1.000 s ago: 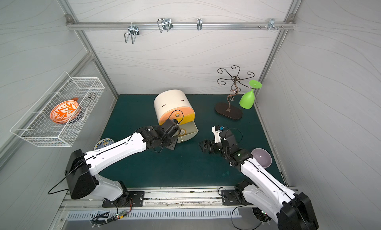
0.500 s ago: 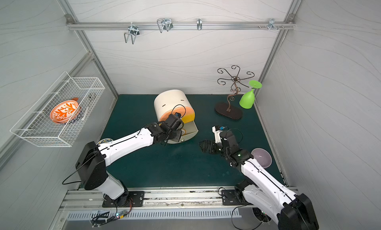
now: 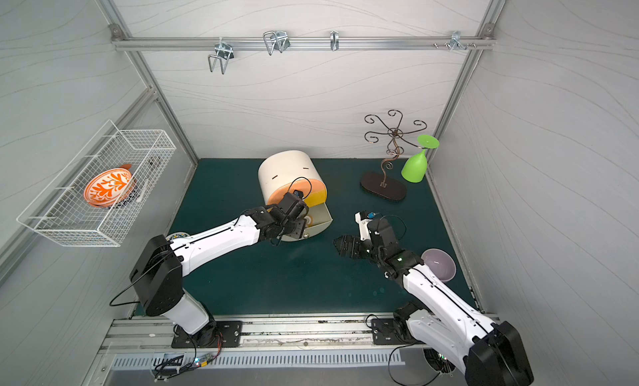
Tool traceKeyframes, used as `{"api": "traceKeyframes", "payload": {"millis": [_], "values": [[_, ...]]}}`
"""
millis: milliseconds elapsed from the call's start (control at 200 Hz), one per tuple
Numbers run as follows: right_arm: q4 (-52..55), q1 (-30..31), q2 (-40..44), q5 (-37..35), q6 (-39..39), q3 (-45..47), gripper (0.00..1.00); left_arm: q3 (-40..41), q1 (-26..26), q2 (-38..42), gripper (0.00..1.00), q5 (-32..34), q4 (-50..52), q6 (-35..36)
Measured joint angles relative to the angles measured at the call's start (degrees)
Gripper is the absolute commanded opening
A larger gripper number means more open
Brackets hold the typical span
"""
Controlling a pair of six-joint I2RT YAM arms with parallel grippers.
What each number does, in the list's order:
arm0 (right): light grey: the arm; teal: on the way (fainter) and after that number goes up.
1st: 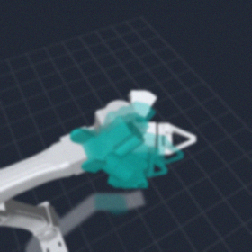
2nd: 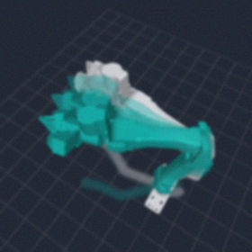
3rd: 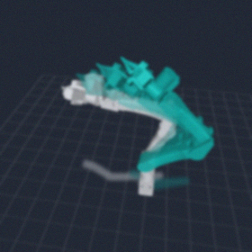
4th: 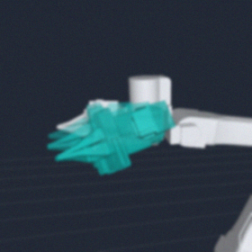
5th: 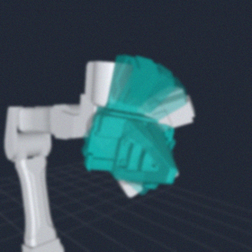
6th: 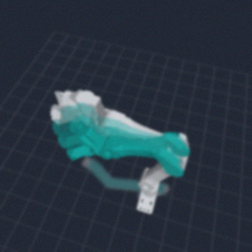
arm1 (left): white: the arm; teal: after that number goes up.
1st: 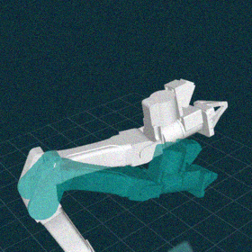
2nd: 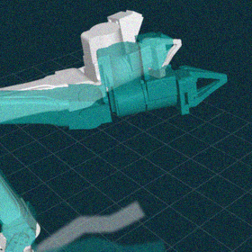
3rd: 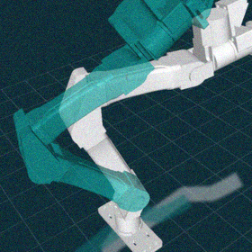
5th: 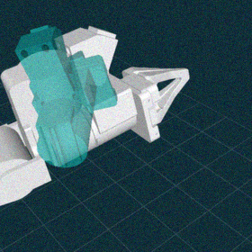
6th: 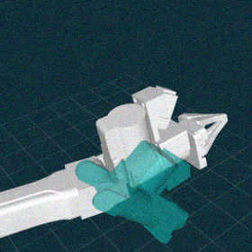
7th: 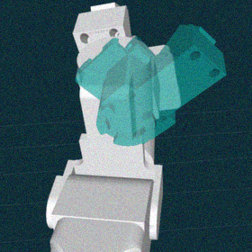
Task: Place the transparent tape into the drawer according to color
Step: Place the tape in the drawer.
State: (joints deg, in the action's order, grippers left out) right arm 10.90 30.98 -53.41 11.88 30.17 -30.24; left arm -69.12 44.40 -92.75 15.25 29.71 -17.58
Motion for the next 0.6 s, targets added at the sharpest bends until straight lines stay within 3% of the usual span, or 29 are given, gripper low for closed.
{"api": "traceKeyframes", "payload": {"millis": [465,600], "values": [[-2.7,8.0,-6.1,-3.4,-2.6,-0.2,0.99,0.5,-0.2,15.2,0.99,-3.7,2.6,-0.1],[-4.0,9.4,-7.8,-4.4,-3.0,-0.4,0.99,-0.1,-1.6,17.4,1.0,-6.4,4.3,-0.4]]}}
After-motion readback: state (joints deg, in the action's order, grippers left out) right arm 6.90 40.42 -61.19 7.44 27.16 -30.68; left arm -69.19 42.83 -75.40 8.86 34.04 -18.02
